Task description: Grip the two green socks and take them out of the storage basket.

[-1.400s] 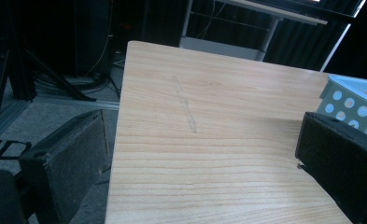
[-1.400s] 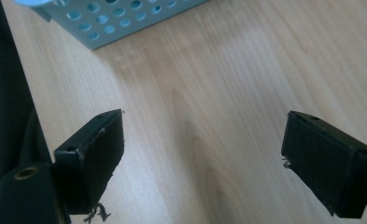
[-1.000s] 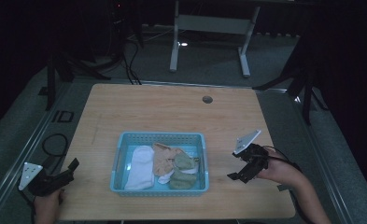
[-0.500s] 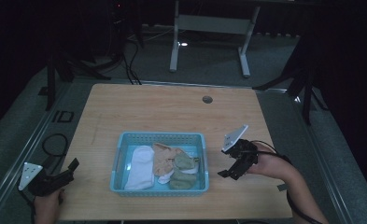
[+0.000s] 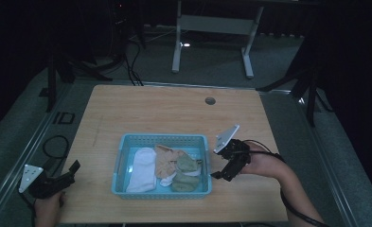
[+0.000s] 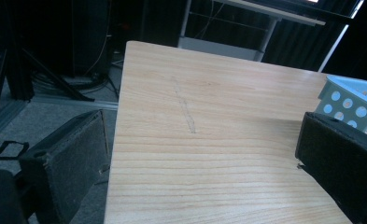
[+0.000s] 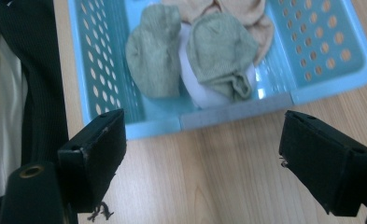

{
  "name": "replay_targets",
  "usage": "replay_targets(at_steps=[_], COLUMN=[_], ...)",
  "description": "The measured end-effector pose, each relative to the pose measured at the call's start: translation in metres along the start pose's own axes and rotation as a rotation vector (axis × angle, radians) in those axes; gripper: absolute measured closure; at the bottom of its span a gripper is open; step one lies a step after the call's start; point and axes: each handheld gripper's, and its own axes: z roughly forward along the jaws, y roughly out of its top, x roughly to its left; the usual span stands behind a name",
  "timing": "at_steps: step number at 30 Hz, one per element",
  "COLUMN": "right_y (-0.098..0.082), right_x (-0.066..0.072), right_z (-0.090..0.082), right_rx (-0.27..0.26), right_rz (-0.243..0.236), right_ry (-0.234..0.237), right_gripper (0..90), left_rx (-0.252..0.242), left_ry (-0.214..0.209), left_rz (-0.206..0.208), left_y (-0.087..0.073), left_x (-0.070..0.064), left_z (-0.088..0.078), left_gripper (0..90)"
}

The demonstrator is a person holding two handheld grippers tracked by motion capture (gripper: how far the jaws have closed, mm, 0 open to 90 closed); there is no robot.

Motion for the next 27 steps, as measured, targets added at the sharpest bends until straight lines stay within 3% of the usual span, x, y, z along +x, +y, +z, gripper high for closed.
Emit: replay_targets(at_steps=[8, 13, 27], right_y=[0.014, 0.023, 0.040], right_x=[0.000, 0.003, 0.006], right_z=[0.010, 0.023, 0.053], right_rx=[0.010, 0.045, 0.070], right_rz=[-0.026, -0.073, -0.088], right_ry=[0.015, 0.019, 0.066], right_gripper=[19.9, 22.0, 21.9], left_rx=[0.000, -0.001, -0.001], left_ry=[-0.001, -0.003, -0.005], left_rz=[-0.001, 0.000, 0.001], left_y=[0.000, 0.000, 0.000], left_x=[0.000, 0.000, 0.000], left_z=[0.000, 0.000, 0.000], left_gripper=[2.4, 2.4, 2.4])
